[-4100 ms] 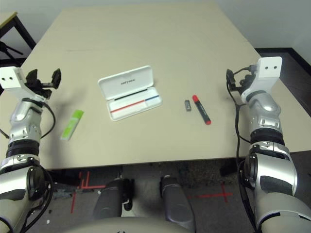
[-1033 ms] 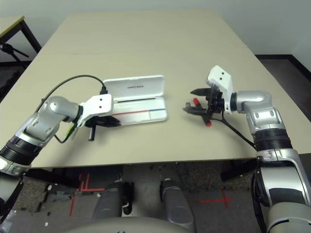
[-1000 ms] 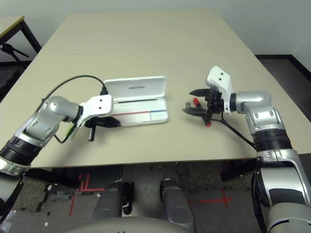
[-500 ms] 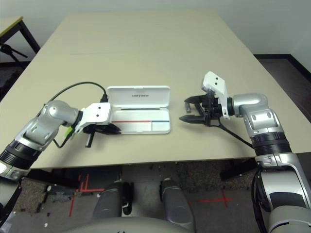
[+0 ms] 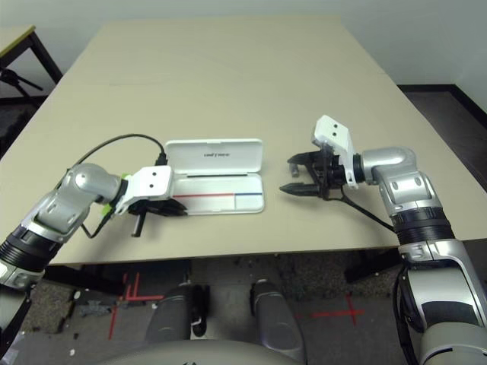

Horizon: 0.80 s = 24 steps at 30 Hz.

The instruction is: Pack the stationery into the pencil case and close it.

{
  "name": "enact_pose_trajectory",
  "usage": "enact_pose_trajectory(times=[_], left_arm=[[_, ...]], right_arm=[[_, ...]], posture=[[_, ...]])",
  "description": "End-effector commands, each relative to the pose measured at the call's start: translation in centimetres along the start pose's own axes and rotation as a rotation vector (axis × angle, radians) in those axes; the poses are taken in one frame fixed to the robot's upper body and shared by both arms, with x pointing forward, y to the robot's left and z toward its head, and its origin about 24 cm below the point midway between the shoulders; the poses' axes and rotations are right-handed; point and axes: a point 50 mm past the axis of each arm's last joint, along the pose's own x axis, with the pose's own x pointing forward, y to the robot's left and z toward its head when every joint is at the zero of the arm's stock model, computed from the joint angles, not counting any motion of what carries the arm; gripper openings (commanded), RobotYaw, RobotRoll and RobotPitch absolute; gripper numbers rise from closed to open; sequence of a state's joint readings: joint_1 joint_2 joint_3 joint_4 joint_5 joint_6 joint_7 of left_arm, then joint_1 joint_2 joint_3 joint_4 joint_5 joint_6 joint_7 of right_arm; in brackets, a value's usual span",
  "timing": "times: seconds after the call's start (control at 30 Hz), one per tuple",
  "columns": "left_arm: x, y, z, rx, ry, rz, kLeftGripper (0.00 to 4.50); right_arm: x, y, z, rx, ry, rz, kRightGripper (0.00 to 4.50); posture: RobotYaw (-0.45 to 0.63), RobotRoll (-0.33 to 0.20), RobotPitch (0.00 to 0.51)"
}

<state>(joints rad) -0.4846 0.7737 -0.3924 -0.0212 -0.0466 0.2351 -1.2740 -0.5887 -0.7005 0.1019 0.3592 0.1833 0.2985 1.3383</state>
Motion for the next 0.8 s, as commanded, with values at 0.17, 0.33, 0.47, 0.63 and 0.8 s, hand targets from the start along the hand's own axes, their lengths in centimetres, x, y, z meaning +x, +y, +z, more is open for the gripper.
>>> enact_pose_trajectory(times=[0.17, 0.33, 0.47, 0.63, 0.8], left_arm=[[-0.2, -0.2, -0.4, -0.008, 0.022, 0.01, 0.02], [-0.1, -0.4, -0.5, -0.01, 0.02, 0.005, 1.16], [-0.4, -0.6, -0.4, -0.002, 0.016, 0.008, 2.69], [-1.5, -0.7, 0.5, 0.005, -0.025, 0.029, 4.45], [-3.0, -0.8, 1.8, 0.025, -0.091, 0.057, 4.45]], right_arm=[[0.0, 0.0, -0.4, -0.004, 0.015, -0.008, 4.5], [-0.1, -0.1, -0.5, -0.007, 0.019, -0.016, 4.5], [-0.2, -0.4, -0.5, -0.012, 0.026, -0.026, 4.5], [-0.2, -0.7, -0.5, -0.016, 0.027, -0.031, 4.5], [-0.3, -0.7, -0.5, -0.018, 0.024, -0.03, 4.5]], posture=[[-0.06, 0.0, 0.097], [-0.06, 0.0, 0.097], [-0.05, 0.0, 0.098], [-0.05, 0.0, 0.097], [-0.04, 0.0, 0.098]])
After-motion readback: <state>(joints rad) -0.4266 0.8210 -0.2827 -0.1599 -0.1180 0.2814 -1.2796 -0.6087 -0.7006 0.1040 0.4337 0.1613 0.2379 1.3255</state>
